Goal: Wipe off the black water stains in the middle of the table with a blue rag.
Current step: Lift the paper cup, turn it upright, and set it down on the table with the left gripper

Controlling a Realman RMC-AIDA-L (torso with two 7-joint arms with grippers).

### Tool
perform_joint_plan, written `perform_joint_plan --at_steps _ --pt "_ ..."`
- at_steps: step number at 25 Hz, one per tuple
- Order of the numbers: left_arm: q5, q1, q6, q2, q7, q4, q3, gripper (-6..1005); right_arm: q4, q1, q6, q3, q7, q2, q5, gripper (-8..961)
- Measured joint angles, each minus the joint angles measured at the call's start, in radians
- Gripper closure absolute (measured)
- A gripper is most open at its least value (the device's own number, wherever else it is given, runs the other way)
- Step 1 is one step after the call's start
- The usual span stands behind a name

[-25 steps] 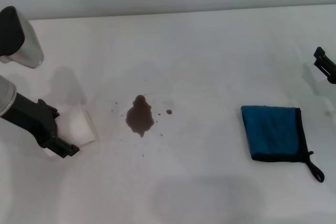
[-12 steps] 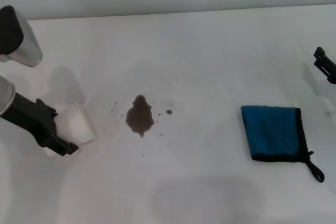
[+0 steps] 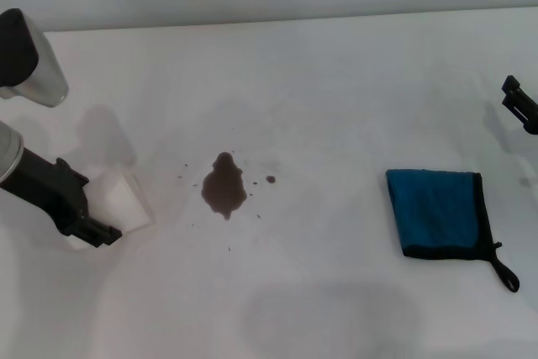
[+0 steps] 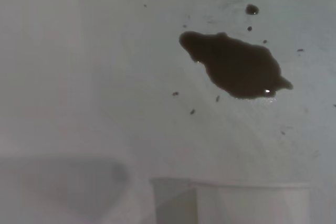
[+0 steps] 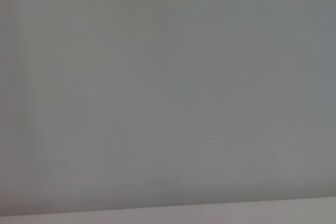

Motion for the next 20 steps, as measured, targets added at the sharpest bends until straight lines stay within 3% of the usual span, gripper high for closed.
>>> perform_joint_plan --at_steps 12,20 --pt "-0.041 -0.017 0.004 0.000 -0.011 -0.030 -0.002 380 0.000 0.000 0.004 0.000 0.000 0.000 0.000 81" --pt "-0.209 0.015 0.015 0.001 0.032 -0.031 -0.002 414 -0.008 0.000 0.009 0.000 0.000 0.000 0.000 82"
